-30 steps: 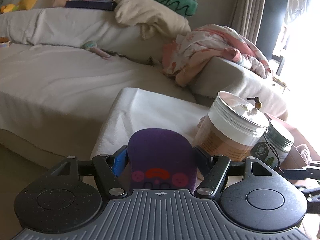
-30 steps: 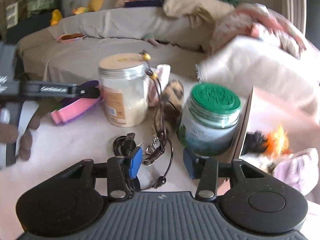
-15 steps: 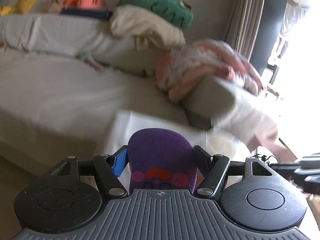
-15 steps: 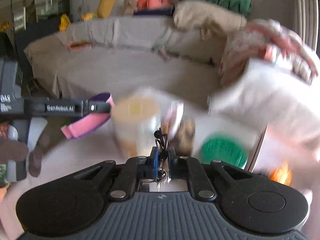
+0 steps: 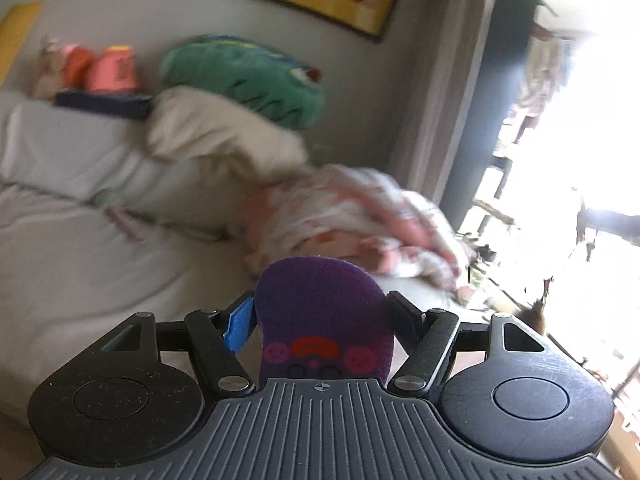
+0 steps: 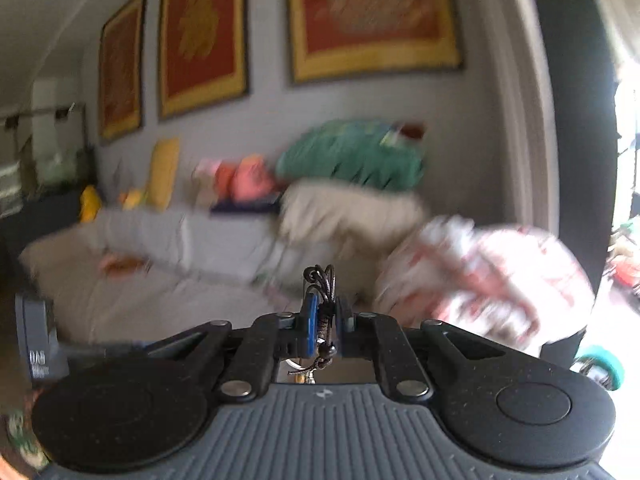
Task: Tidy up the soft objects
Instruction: 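Carry both items over the pink box and open both tools to drop them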
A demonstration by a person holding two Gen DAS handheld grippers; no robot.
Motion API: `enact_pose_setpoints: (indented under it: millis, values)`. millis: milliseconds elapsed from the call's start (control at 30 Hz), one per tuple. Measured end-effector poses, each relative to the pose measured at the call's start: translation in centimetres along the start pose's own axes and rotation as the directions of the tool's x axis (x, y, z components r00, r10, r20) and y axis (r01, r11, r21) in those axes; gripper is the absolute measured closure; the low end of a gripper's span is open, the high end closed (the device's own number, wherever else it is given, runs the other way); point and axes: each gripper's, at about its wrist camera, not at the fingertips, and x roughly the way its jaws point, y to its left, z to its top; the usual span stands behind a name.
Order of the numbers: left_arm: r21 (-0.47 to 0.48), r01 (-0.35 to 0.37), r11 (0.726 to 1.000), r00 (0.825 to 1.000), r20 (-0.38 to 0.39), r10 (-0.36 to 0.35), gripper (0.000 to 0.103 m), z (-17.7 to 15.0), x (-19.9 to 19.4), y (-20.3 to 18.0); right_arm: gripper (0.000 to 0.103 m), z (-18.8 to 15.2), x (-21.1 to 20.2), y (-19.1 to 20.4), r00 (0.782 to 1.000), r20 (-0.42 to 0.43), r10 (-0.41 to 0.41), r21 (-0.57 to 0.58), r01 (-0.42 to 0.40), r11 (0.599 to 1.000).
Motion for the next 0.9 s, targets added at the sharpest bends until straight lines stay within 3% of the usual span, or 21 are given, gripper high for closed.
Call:
enact_pose_setpoints:
  millis: [200, 333, 367, 467, 533, 600, 667, 700, 767, 800, 900]
  values:
    - [-0.003, 0.188, 0.982, 0.979, -0.082, -0.187, 0.028, -0.8, 3.4, -8.1, 0.094, 1.5, -6.3, -5.3, 0.988, 0.102, -0.12, 0.005, 0.12, 0.993]
    - [0.003, 0.274, 0.962, 0.945, -0.188, -0.268, 0.028, -4.3, 7.7, -13.9, 0.095, 0.7, -8.8, -9.1, 0.977, 0.111, -0.18, 0.026, 0.178, 0.984]
    - [-0.003, 0.284, 0.959, 0.936, -0.216, -0.278, 0.028, -5.4, 9.0, -15.0, 0.101, 0.3, -9.2, -9.9, 0.975, 0.109, -0.192, 0.033, 0.189, 0.981]
    - [-0.039, 0.305, 0.952, 0.899, -0.317, -0.301, 0.028, -9.3, 13.1, -17.9, 0.101, -0.9, -10.1, -12.6, 0.972, 0.09, -0.219, 0.066, 0.214, 0.975]
    - [-0.028, 0.295, 0.955, 0.872, -0.401, -0.281, 0.028, -12.1, 15.9, -19.5, 0.101, -1.9, -10.4, -13.7, 0.971, 0.079, -0.227, 0.077, 0.222, 0.972]
    - [0.089, 0.241, 0.967, 0.871, -0.458, -0.175, 0.028, -14.9, 17.9, -21.2, 0.101, -3.0, -10.4, -14.5, 0.971, 0.067, -0.229, 0.084, 0.223, 0.971]
    - [0.221, 0.182, 0.958, 0.863, -0.502, -0.048, 0.028, -17.3, 19.4, -22.2, 0.101, -3.8, -10.3, -15.3, 0.977, 0.05, -0.207, 0.098, 0.201, 0.975]
    - [0.236, 0.189, 0.953, 0.849, -0.527, -0.038, 0.028, -18.2, 19.8, -22.3, 0.101, -4.1, -10.3, -15.4, 0.979, 0.047, -0.198, 0.102, 0.192, 0.976]
    - [0.159, 0.253, 0.954, 0.827, -0.547, -0.128, 0.028, -18.7, 19.9, -21.3, 0.101, -4.6, -10.0, -15.5, 0.982, 0.048, -0.182, 0.107, 0.176, 0.979]
    - [0.11, 0.264, 0.958, 0.842, -0.511, -0.173, 0.028, -18.3, 19.5, -20.7, 0.101, -4.7, -9.8, -15.6, 0.983, 0.049, -0.174, 0.112, 0.168, 0.979]
    - [0.074, 0.258, 0.963, 0.905, -0.367, -0.215, 0.029, -16.4, 17.1, -19.1, 0.101, -5.3, -8.8, -15.7, 0.987, 0.039, -0.153, 0.128, 0.147, 0.981]
